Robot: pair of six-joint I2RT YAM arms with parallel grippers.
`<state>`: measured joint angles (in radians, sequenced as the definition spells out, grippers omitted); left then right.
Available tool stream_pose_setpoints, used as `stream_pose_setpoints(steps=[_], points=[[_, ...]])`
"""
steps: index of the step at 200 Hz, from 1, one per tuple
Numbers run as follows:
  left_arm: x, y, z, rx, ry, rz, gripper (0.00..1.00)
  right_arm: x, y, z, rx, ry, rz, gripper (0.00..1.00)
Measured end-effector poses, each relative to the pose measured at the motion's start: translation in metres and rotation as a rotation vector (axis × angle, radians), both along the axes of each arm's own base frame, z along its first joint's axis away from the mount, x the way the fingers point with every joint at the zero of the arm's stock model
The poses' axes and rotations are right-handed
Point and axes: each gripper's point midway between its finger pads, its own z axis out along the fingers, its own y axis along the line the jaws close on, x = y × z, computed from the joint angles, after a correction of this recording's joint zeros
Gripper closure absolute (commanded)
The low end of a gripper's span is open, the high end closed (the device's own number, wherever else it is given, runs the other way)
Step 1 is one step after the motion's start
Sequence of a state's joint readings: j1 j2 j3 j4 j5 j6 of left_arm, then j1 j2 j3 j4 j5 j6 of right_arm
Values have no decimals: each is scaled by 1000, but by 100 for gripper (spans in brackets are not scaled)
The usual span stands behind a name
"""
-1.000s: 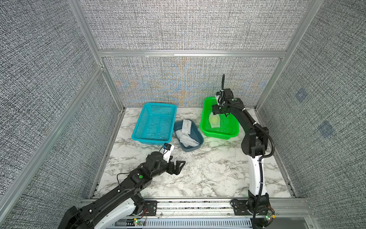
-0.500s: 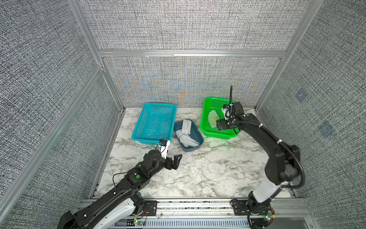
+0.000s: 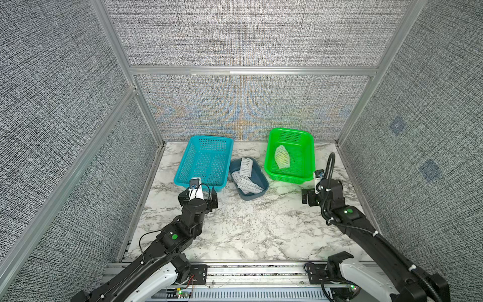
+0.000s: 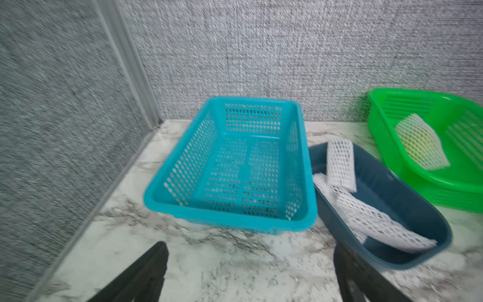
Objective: Sleeve custard apples in foam nets
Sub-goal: Reset both arms
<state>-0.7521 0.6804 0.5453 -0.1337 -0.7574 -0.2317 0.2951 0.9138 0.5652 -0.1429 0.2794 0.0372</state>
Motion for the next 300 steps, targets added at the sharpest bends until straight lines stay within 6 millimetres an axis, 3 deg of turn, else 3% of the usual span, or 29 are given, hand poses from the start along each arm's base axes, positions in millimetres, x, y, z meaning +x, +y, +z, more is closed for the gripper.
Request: stream_pose_setpoints(steps=[36, 64, 85, 107, 135, 162, 193, 221, 257, 276, 300], points=[[7, 17, 19, 153, -23, 104, 0, 6, -10, -13, -40, -73, -52, 1], [5, 25, 24, 175, -38, 141, 0, 7, -2, -21, -65, -117, -33, 1], [4, 38, 6, 188, -26, 184, 1, 0, 0, -38, -121, -153, -2, 1], [6, 65, -16, 186, -1, 277, 0, -6, -5, -54, -175, -198, 10, 1], [13, 90, -40, 164, 30, 370, 0, 7, -3, -61, -194, -234, 9, 1], [20, 95, -67, 185, 83, 391, 0, 14, 4, -84, -288, -229, 35, 1], [23, 104, -90, 183, 119, 448, 0, 33, -7, -73, -355, -318, -71, 1], [24, 113, -93, 187, 104, 519, 0, 31, -18, -35, -329, -441, -172, 1], [20, 125, -118, 212, 126, 553, 0, 27, -39, 1, -244, -486, -273, 1], [23, 130, -129, 212, 130, 565, 1, 24, -59, 3, -170, -465, -314, 1], [31, 131, -130, 200, 90, 549, 0, 15, -82, -15, -125, -401, -365, 1]])
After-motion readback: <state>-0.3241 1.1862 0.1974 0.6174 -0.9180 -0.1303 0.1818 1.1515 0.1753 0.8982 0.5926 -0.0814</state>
